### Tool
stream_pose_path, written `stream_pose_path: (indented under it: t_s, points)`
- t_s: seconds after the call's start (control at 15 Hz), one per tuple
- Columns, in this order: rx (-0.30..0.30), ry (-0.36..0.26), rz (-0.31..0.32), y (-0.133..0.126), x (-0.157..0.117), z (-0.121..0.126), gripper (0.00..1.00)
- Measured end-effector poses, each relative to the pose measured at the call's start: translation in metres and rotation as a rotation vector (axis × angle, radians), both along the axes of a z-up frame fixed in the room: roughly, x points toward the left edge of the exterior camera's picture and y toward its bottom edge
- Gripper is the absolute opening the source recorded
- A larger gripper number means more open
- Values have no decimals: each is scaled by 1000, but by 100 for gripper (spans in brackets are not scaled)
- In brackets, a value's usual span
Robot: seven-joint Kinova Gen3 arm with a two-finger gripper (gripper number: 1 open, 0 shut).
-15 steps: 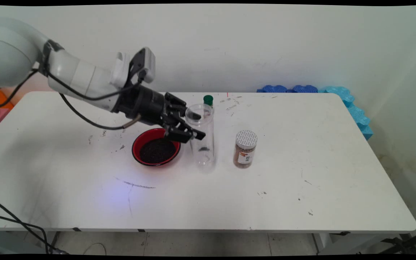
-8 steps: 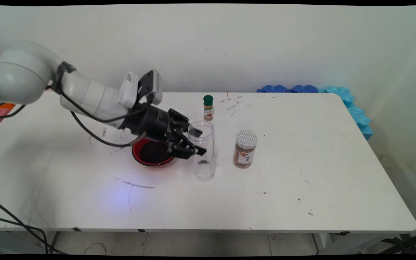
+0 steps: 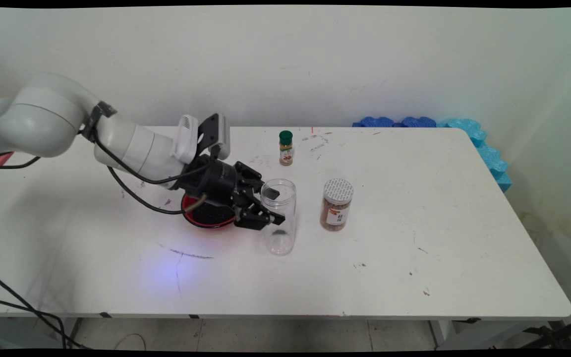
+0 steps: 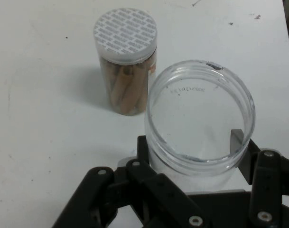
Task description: Place the picked object on the table
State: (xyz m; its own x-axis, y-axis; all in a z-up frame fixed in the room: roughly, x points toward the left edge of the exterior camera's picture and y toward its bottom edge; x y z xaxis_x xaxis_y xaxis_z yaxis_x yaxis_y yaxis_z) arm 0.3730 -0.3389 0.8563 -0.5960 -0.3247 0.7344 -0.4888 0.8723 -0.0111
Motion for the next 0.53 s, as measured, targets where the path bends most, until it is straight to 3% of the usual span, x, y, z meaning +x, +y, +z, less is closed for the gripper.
stream_pose_path:
  t_s: [0.4, 0.47, 0.53]
  points:
    - [6, -6, 10, -2, -3, -7, 0]
    - [6, -5, 12, -2, -4, -7, 100]
    - [7, 0, 14, -3, -5, -7, 100]
